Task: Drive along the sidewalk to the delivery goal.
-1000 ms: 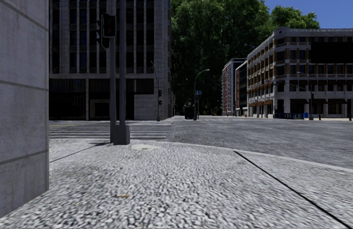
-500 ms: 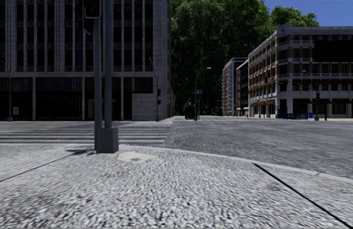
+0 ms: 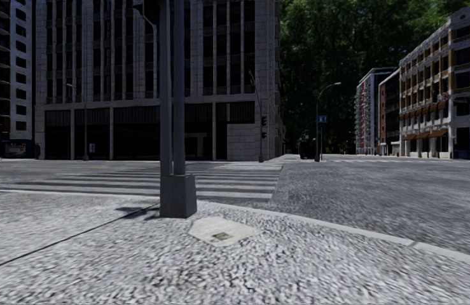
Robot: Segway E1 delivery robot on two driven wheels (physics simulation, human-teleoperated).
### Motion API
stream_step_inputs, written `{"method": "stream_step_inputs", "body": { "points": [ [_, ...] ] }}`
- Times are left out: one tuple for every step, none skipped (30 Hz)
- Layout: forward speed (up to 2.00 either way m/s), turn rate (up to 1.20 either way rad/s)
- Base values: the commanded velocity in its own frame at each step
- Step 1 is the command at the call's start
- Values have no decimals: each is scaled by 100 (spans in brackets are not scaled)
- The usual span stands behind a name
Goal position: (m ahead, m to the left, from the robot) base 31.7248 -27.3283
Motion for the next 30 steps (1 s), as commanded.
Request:
{"method": "stream_step_inputs", "body": {
  "points": [
    [200,105],
    [200,106],
    [200,106],
    [200,106],
    [200,106],
    [200,106],
    [200,106],
    [200,106],
    [200,106],
    [200,106],
    [200,106],
    [200,106],
    [200,106],
    [200,106],
    [200,106],
    [200,106],
    [200,106],
    [200,106],
    [200,106],
    [200,106],
    [200,106],
    [200,106],
    [200,105],
    [200,105],
    [200,105],
    [200,105],
    [200,105],
    [200,105],
    [200,103],
    [200,85]
  ]
}}
